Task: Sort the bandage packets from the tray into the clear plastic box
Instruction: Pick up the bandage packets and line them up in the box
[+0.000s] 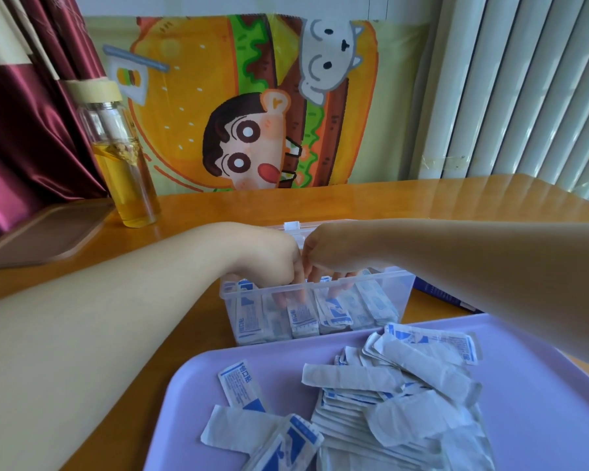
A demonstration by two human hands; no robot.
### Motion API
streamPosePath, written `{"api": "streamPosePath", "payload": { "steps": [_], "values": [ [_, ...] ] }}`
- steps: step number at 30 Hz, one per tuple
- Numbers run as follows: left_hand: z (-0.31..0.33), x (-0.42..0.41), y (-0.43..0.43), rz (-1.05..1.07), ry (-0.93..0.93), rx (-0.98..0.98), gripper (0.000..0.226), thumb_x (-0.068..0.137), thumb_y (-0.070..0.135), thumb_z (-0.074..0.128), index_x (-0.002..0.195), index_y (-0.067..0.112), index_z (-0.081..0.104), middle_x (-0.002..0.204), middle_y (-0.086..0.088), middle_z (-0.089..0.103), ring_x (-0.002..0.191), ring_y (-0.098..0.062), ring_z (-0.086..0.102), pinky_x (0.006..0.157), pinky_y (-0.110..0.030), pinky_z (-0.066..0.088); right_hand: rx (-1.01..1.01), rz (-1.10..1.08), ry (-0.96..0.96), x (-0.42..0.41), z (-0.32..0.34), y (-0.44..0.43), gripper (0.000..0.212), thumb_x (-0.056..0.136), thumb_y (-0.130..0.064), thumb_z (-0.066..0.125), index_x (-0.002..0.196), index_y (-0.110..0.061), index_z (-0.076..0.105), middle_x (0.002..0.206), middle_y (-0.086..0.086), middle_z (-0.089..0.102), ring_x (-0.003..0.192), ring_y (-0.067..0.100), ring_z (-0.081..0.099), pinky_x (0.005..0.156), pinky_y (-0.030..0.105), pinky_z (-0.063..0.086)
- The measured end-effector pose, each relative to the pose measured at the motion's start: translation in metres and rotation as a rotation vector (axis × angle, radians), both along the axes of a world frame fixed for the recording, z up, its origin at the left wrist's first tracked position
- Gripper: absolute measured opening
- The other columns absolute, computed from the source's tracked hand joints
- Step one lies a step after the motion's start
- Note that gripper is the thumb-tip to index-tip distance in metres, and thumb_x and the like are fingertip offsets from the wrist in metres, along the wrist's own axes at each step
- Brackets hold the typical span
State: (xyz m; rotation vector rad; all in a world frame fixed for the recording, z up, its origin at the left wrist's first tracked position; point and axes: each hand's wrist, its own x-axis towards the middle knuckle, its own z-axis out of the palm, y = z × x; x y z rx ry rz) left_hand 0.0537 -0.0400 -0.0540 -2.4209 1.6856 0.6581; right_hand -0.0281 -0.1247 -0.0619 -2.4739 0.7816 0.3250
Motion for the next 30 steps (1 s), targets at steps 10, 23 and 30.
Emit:
{"api": "streamPosePath", "payload": {
  "steps": [10,23,30],
  "values": [
    [0.024,-0.028,0.064,0.076,-0.068,-0.853,0.031,0.092,0.006,0.043,0.101,0.026,0.066,0.091,0.010,0.060,0.079,-0.003,0.056,0.064,-0.009,0.041,-0.304,0.111,-0.619,-0.077,0.031,0.029,0.015,0.087,-0.012,0.053,0.085,-0.024,0.061,0.090,-0.007,0.068,0.073,0.001,0.059,0.055,0.008,0.040],
    [-0.049,-0.095,0.159,0.241,-0.093,-0.213,0.053,0.080,0.051,0.064,0.125,0.025,0.050,0.115,0.006,0.055,0.100,-0.011,0.049,0.086,-0.026,0.045,-0.388,0.275,-0.245,-0.173,-0.030,0.092,0.034,0.085,-0.042,0.061,0.118,-0.037,0.059,0.120,-0.015,0.057,0.107,0.007,0.053,0.086,0.018,0.039],
    [-0.044,-0.100,0.152,0.256,-0.077,-0.100,0.028,0.081,0.043,0.066,0.093,0.020,0.055,0.089,0.001,0.056,0.077,-0.017,0.048,0.064,-0.026,0.037,-0.364,0.406,-0.276,-0.159,-0.035,0.121,0.042,0.081,-0.044,0.064,0.121,-0.035,0.056,0.122,-0.008,0.056,0.114,0.012,0.049,0.097,0.032,0.040]
  ]
}}
